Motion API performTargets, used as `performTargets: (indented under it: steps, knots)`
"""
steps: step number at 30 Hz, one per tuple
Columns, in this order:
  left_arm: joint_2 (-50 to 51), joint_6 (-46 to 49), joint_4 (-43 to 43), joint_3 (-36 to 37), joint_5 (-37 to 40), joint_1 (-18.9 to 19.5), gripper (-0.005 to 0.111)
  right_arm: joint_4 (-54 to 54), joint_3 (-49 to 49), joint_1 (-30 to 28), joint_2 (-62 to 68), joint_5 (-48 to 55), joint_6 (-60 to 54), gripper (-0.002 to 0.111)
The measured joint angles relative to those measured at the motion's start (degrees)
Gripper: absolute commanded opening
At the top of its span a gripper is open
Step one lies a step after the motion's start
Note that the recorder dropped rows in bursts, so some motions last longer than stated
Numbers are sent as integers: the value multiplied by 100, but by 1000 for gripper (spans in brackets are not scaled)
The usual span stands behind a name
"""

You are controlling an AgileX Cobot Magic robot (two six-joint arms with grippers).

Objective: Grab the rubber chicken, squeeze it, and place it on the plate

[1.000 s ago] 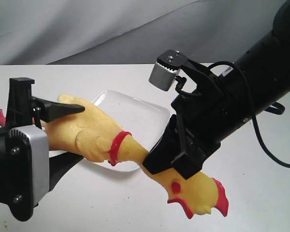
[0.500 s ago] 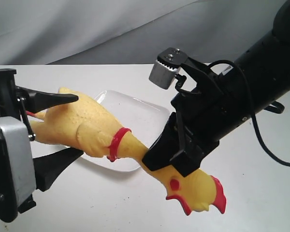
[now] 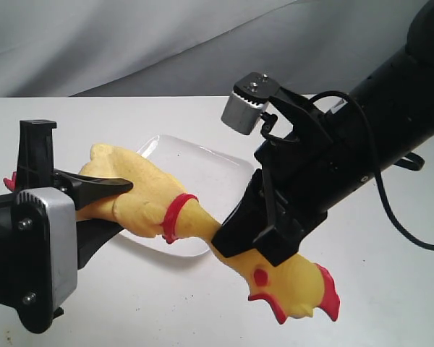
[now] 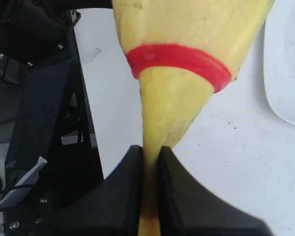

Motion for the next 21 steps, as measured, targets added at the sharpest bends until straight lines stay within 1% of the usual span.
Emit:
performTargets:
  steps: [5, 7, 9, 10, 11, 12, 13, 14, 18, 19, 20, 21]
  knots:
    - [0, 0, 0, 0, 0, 0, 1, 0, 0, 0, 0, 0, 0, 0]
    - [0, 0, 0, 0, 0, 0, 3, 0, 0, 0, 0, 0, 0, 0]
    - [0, 62, 0, 0, 7, 0, 19, 0, 0, 0, 0, 0, 0, 0]
    - [0, 87, 0, 0, 20, 0, 42, 0, 0, 0, 0, 0, 0, 0]
    - [0, 99, 0, 0, 32, 0, 57, 15, 0, 0, 0, 0, 0, 0]
    - [0, 118, 0, 0, 32, 0, 81, 14, 0, 0, 0, -3, 0, 0]
    - [0, 124, 0, 0, 86, 0, 88, 14, 0, 0, 0, -15, 0, 0]
    - [0, 124, -35, 0, 136, 0, 91, 14, 0, 0, 0, -15, 0, 0]
    - [0, 137, -307, 0, 376, 0, 83, 14, 0, 0, 0, -4, 0, 0]
    - [0, 137, -322, 0, 376, 0, 78, 14, 0, 0, 0, -4, 0, 0]
    - [0, 137, -321, 0, 376, 0, 68, 14, 0, 0, 0, -4, 0, 0]
    - [0, 137, -332, 0, 390, 0, 53, 14, 0, 0, 0, 6, 0, 0]
